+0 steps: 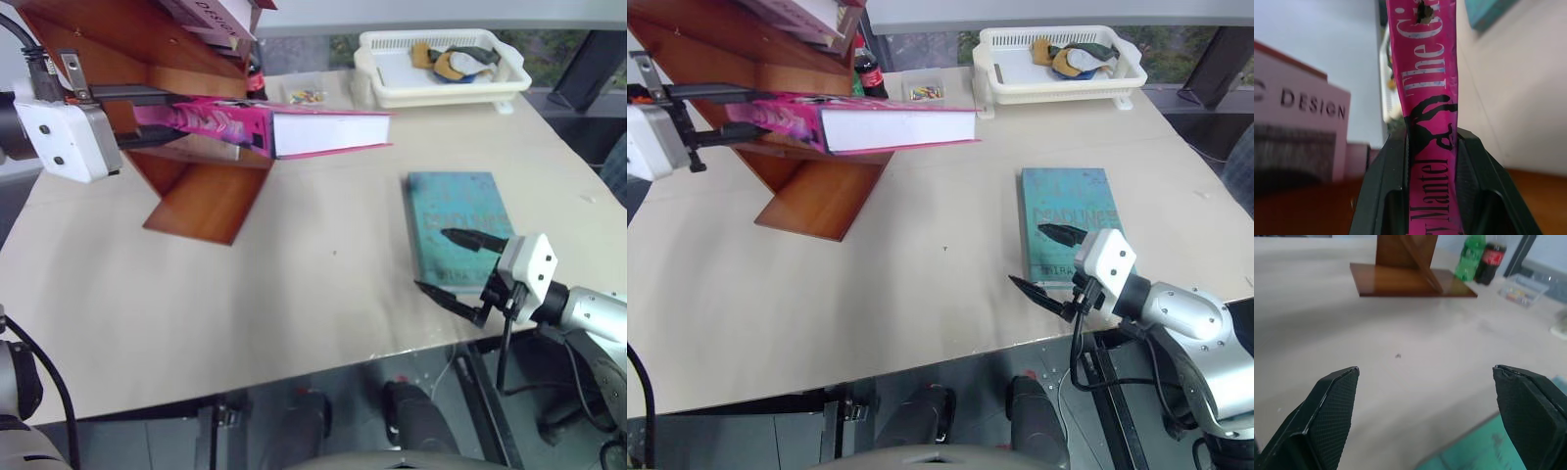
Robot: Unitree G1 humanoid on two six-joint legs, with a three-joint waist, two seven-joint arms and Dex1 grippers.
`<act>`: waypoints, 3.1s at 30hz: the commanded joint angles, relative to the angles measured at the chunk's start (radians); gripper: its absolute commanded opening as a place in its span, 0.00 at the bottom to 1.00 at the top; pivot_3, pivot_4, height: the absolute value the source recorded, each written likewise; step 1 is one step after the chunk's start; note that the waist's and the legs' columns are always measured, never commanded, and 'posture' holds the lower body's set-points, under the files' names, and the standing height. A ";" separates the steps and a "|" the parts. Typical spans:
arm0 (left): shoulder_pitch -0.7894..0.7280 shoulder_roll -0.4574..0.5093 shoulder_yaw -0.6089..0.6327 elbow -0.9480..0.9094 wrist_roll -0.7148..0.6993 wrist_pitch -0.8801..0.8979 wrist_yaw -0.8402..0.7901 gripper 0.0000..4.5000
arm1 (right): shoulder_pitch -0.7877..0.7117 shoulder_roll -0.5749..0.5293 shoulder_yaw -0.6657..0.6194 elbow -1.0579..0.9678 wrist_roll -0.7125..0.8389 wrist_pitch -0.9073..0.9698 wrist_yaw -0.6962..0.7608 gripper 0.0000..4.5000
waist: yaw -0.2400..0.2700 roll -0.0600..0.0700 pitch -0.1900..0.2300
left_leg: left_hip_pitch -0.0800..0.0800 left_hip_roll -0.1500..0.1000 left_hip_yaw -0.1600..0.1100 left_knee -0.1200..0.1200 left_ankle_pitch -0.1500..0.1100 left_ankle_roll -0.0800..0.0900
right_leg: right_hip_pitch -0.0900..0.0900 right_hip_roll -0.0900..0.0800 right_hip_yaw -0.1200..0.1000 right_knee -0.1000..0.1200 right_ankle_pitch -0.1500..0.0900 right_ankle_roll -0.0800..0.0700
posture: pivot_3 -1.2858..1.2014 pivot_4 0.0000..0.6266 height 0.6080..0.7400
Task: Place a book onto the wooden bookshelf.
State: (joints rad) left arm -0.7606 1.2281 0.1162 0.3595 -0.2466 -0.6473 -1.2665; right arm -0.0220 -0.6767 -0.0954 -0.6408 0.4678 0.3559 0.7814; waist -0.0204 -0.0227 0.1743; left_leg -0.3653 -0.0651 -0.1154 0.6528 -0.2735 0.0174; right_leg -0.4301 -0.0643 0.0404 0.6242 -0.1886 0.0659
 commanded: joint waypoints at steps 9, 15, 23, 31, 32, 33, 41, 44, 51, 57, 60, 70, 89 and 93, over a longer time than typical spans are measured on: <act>-0.177 0.080 -0.077 0.460 0.291 -0.243 0.058 0.17 | -0.197 0.020 0.048 0.013 0.038 0.019 -0.008 1.00 | 0.001 -0.001 0.000 | 0.000 0.000 0.000 0.001 0.000 0.000 | 0.000 0.000 0.000 0.001 0.000 0.000 | 0.52 0.24 1.00; -0.378 0.065 -0.213 0.692 0.542 -0.343 0.203 0.17 | -0.280 0.025 0.041 -0.039 0.076 0.071 -0.048 1.00 | 0.008 -0.001 0.000 | 0.000 -0.001 -0.001 0.001 0.000 0.000 | 0.000 0.000 -0.001 0.002 0.000 0.000 | 0.52 0.24 1.00; -0.493 0.041 -0.349 0.843 0.737 -0.339 0.411 0.17 | -0.376 0.091 0.064 -0.073 0.128 0.109 -0.122 1.00 | 0.003 -0.001 0.000 | 0.004 0.001 -0.002 0.006 0.000 0.001 | 0.002 0.003 -0.002 0.011 -0.002 0.004 | 0.52 0.24 1.00; -0.489 0.013 -0.350 0.870 0.708 -0.344 0.411 0.17 | -0.453 0.194 0.111 -0.047 0.145 0.120 -0.171 1.00 | 0.002 -0.001 0.000 | 0.005 0.005 -0.001 0.018 0.000 0.001 | 0.003 0.007 -0.002 0.019 -0.002 0.004 | 0.52 0.24 1.00; -0.484 0.011 -0.348 0.869 0.704 -0.345 0.409 0.17 | -0.453 0.201 0.115 -0.045 0.143 0.119 -0.174 1.00 | 0.003 -0.001 0.000 | 0.005 0.005 -0.001 0.018 0.000 0.001 | 0.003 0.007 -0.002 0.019 -0.002 0.004 | 0.52 0.24 1.00; -0.479 0.010 -0.347 0.868 0.699 -0.347 0.409 0.17 | -0.451 0.206 0.119 -0.043 0.142 0.118 -0.176 1.00 | 0.004 0.000 0.000 | 0.005 0.005 -0.001 0.018 0.000 0.001 | 0.003 0.007 -0.003 0.020 -0.002 0.004 | 0.52 0.24 1.00; -0.463 0.008 -0.339 0.861 0.680 -0.324 0.434 0.64 | -0.433 0.213 0.130 -0.035 0.127 0.106 -0.171 1.00 | 0.006 -0.001 0.000 | 0.004 0.004 -0.002 0.017 0.000 0.001 | 0.002 0.006 -0.003 0.020 -0.002 0.004 | 0.52 0.24 1.00; -0.444 0.011 -0.318 0.859 0.645 -0.318 0.415 0.93 | -0.427 0.211 0.129 -0.030 0.125 0.100 -0.166 1.00 | 0.003 -0.001 0.001 | 0.003 0.004 -0.002 0.017 0.000 0.001 | 0.001 0.006 -0.003 0.019 -0.002 0.004 | 0.52 0.24 1.00; -0.298 0.049 -0.121 0.816 0.313 -0.275 0.131 0.99 | -0.404 0.205 0.122 -0.014 0.121 0.083 -0.143 1.00 | -0.020 -0.001 0.001 | -0.002 0.004 0.000 0.016 -0.001 0.001 | -0.004 0.004 -0.002 0.018 0.000 0.000 | 0.52 0.24 1.00; -0.004 0.081 0.108 0.585 -0.002 -0.048 -0.049 0.99 | -0.405 0.199 0.126 0.033 0.124 0.069 -0.095 1.00 | -0.038 -0.001 0.001 | -0.013 0.003 -0.001 0.016 -0.002 0.003 | -0.017 0.002 0.002 0.019 0.001 0.000 | 0.52 0.24 1.00; 0.198 0.085 0.232 0.413 -0.103 0.098 -0.062 0.99 | -0.400 0.190 0.122 0.054 0.123 0.063 -0.069 1.00 | -0.042 0.000 0.002 | -0.015 0.003 -0.003 0.016 -0.002 0.003 | -0.018 0.002 0.002 0.019 0.001 -0.001 | 0.52 0.24 1.00; 0.529 0.037 0.478 0.037 -0.124 0.321 0.110 0.99 | -0.403 0.175 0.119 0.090 0.120 0.050 -0.026 1.00 | -0.023 0.001 0.002 | -0.015 0.003 -0.004 0.016 -0.002 0.002 | -0.018 0.001 0.001 0.018 0.001 -0.001 | 0.52 0.24 1.00; 0.713 -0.146 0.594 -0.507 -0.432 0.883 0.180 0.71 | -0.345 0.127 0.084 0.060 0.119 0.073 -0.023 1.00 | -0.018 0.002 0.003 | -0.015 0.003 -0.003 0.016 -0.003 0.001 | -0.018 0.000 0.001 0.017 0.001 -0.001 | 0.52 0.24 1.00; 0.795 -0.295 0.538 -0.760 -0.573 1.046 0.342 0.31 | -0.278 0.064 0.059 0.032 0.114 0.129 -0.048 1.00 | -0.013 0.003 0.003 | -0.015 0.002 -0.003 0.016 -0.003 0.001 | -0.017 -0.002 0.002 0.016 0.001 -0.001 | 0.52 0.24 1.00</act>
State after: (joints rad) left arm 0.0226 0.9573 0.6561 -0.3074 -0.7546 0.3412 -1.0003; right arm -0.3063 -0.5938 0.0022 -0.5630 0.5716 0.4650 0.7482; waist -0.0337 -0.0201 0.1772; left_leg -0.3808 -0.0635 -0.1185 0.6688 -0.2766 0.0184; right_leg -0.4471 -0.0665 0.0420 0.6406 -0.1877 0.0651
